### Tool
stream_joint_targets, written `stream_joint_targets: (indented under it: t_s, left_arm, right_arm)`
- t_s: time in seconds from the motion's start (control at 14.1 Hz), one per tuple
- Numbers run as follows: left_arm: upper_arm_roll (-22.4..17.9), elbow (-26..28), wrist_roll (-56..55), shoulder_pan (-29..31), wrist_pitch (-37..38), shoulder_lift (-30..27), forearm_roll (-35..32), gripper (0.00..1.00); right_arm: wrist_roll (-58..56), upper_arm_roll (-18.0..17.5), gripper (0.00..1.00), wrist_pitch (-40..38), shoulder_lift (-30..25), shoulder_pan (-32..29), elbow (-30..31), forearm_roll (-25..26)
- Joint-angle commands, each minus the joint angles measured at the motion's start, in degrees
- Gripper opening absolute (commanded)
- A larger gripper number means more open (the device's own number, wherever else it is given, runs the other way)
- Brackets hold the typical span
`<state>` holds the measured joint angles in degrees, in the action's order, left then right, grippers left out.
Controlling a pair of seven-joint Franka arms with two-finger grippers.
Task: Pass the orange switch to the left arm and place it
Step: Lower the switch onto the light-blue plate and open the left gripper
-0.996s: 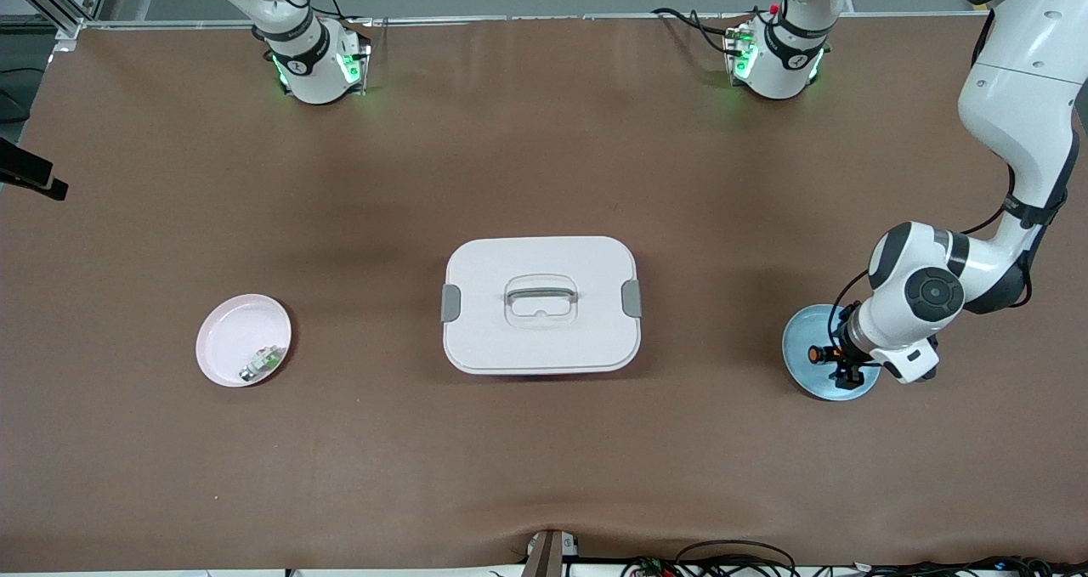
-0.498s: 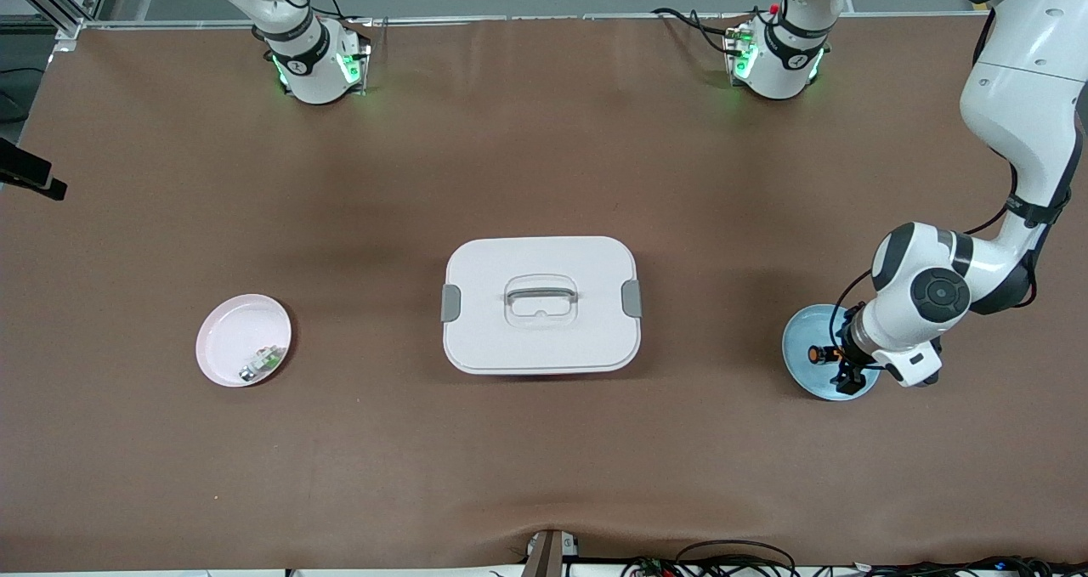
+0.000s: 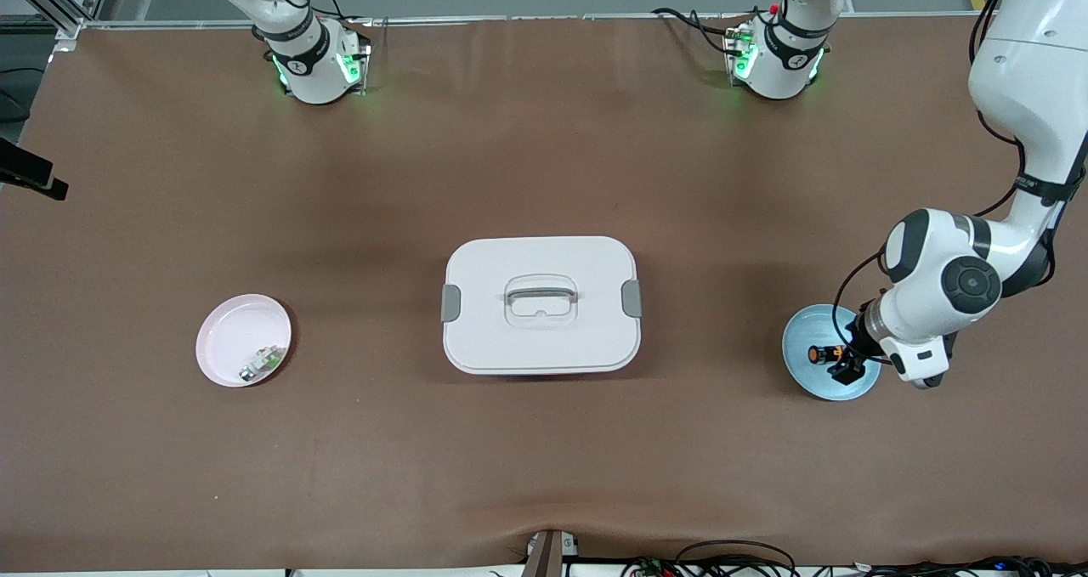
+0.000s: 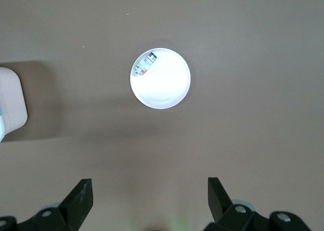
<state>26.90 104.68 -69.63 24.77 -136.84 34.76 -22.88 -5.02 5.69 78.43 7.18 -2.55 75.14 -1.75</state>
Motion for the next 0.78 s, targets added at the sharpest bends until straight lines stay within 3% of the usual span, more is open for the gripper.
stream_joint_targets:
  t_s: [0.0,0.71]
  left_arm:
    - [-1.4,3.8,8.2,-0.5,0.4,-4.3,3.9,1.00]
    - [-4.1,13.7,47.5,0.2,-2.9,-15.0,14.3,1.00]
  right_arm:
    - [-2.3,-0.2,1.00,0.0,-0.9,-0.4,0.4,-0.3]
    - [-2.8,-0.5,1.00,0.1,-0.9,-0.3,0.4,-0.3]
